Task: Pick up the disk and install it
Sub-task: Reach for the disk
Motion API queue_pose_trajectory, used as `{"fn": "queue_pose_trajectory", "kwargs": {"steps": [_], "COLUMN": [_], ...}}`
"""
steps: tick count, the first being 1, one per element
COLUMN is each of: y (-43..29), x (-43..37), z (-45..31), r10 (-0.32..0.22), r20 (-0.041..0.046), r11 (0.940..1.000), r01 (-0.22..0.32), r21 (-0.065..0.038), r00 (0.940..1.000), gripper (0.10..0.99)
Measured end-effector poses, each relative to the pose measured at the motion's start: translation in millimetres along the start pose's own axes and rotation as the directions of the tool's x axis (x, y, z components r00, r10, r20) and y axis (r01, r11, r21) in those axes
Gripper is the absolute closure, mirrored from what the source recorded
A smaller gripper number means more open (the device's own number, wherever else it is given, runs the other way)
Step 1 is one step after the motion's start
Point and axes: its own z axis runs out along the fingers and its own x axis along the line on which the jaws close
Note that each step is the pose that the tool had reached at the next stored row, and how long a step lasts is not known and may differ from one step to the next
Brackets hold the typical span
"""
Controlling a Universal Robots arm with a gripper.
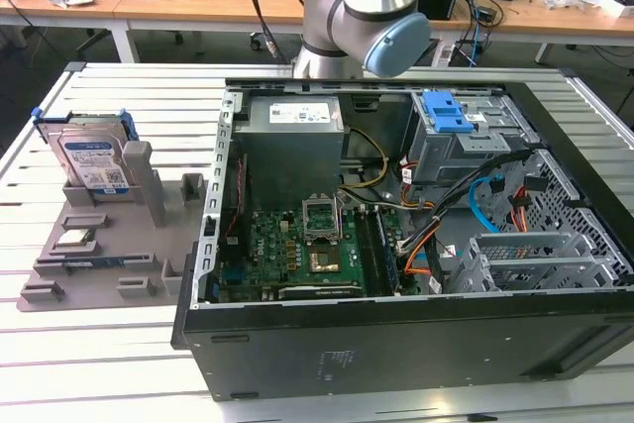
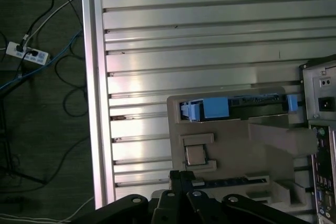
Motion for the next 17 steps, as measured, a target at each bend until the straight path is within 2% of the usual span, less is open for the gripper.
{"fn": "queue_pose_trajectory", "kwargs": {"steps": [2,5,9,12,17], "y": [0.4,1.7,3.2,4.0,4.7], "x": [-6.5,-23.6,-39.8,-47.4,-52.7], "z": [0.1,0.8,1.3,1.6,1.9], "r10": [0.0,0.0,0.0,0.0,0.0], "r20": [-0.0001,-0.0005,-0.001,-0.001,-0.0009], "r11": [1.0,1.0,0.9999,0.9998,0.9997], "r01": [0.0,0.0,0.0,0.0,0.0], "r21": [0.002,0.005,0.011,0.02,0.024], "r00": [1.0,1.0,1.0,1.0,1.0], "gripper": [0.98,0.98,0.98,0.98,0.98]}}
